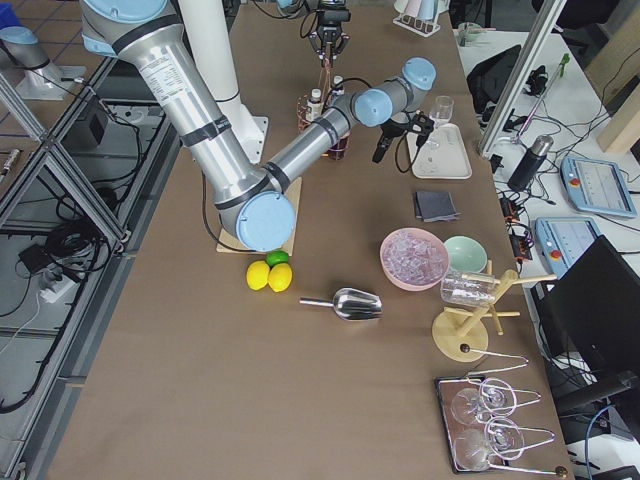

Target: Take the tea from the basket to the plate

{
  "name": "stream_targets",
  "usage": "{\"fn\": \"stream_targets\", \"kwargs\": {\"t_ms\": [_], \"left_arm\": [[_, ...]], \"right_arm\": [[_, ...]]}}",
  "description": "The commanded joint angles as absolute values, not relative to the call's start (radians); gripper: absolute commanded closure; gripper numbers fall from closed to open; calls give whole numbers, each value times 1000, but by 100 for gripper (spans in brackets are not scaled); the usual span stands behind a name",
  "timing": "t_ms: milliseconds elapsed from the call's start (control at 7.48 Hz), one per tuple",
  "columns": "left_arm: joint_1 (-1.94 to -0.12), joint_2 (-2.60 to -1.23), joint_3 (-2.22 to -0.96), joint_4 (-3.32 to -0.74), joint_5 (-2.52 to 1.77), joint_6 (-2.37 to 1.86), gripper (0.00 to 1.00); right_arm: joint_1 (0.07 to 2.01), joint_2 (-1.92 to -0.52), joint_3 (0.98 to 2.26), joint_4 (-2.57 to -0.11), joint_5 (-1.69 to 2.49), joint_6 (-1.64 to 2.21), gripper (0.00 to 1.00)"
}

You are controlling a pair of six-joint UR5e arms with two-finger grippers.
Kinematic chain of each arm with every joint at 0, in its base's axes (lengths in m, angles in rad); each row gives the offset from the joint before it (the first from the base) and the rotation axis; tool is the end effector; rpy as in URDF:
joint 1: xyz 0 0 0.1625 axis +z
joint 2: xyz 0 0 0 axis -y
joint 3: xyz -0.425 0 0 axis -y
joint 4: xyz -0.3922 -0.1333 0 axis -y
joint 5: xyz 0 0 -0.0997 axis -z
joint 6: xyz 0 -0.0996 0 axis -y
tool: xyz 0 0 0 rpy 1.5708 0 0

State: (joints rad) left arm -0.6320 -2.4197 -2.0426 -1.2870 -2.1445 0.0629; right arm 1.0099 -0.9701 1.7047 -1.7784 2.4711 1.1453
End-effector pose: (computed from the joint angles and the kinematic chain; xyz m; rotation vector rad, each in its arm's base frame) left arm 0.3879 -0.3822 0.0201 0.7372 0.9584 1.1818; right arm -0.2982 -0.5786 0.2536 -0.3399 -0.9489 0.2973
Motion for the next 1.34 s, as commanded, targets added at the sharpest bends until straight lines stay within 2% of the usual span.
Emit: {"fn": "stream_targets", "kwargs": {"t_ms": [0, 535, 1203], "left_arm": [[-629, -2418, -2037, -1287, -2145, 63, 100], [-629, -2410, -2031, -1301, -2145, 66, 100], [-629, -2410, -2036, -1301, -2145, 66, 100]], "right_arm": [[899, -847, 1658, -1789, 2508, 1348, 2], [818, -796, 1644, -1813, 2511, 1397, 15], [766, -776, 1644, -1861, 2497, 1397, 21]]}}
